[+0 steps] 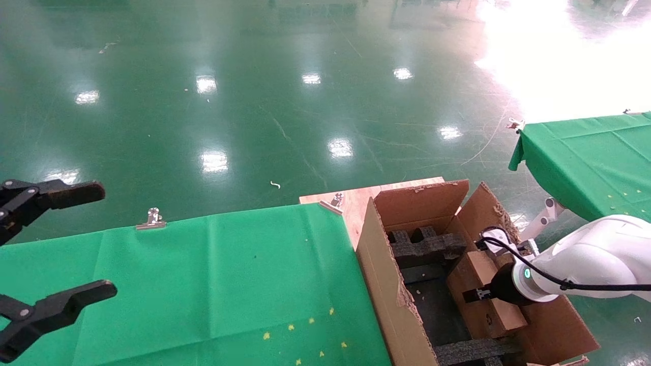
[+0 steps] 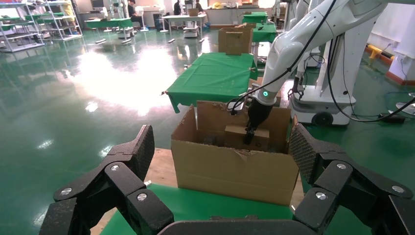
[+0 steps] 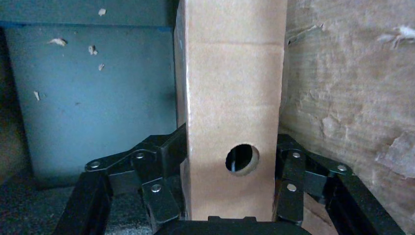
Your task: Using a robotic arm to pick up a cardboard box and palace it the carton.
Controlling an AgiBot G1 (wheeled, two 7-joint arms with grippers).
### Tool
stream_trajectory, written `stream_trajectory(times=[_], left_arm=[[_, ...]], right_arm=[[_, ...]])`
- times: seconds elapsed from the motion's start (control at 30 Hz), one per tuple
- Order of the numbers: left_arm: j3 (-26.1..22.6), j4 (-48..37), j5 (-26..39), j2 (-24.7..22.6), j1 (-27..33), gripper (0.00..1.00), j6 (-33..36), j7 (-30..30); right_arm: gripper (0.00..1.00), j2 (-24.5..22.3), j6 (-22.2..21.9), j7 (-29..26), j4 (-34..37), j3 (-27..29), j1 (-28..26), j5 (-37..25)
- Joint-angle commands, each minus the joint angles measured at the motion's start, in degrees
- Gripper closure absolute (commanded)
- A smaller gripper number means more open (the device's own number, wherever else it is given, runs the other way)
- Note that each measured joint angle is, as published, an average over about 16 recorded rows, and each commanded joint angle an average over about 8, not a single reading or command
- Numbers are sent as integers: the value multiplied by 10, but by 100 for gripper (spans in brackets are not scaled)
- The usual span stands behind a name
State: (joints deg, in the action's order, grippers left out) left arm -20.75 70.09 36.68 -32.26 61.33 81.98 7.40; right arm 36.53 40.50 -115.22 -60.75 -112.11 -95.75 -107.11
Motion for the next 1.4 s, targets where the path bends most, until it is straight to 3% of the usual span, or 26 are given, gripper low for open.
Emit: stream_trajectory(times=[0.03,0.67,0.97,1.17,1.4], left_arm=[[0,0,0,0,0,0,0,0],[0,0,0,0,0,0,0,0],[0,0,0,0,0,0,0,0],[0,0,0,0,0,0,0,0],[0,0,0,0,0,0,0,0]], right_arm=[[0,0,0,0,0,0,-1,0],[0,-15,0,-11,-25,8,-31,-23],[0,-33,-1,-15,-72,45,-106,-11],[0,-57,10,21,-142,83,-174,48],[0,-69,58,138,-170,135,-226,209]])
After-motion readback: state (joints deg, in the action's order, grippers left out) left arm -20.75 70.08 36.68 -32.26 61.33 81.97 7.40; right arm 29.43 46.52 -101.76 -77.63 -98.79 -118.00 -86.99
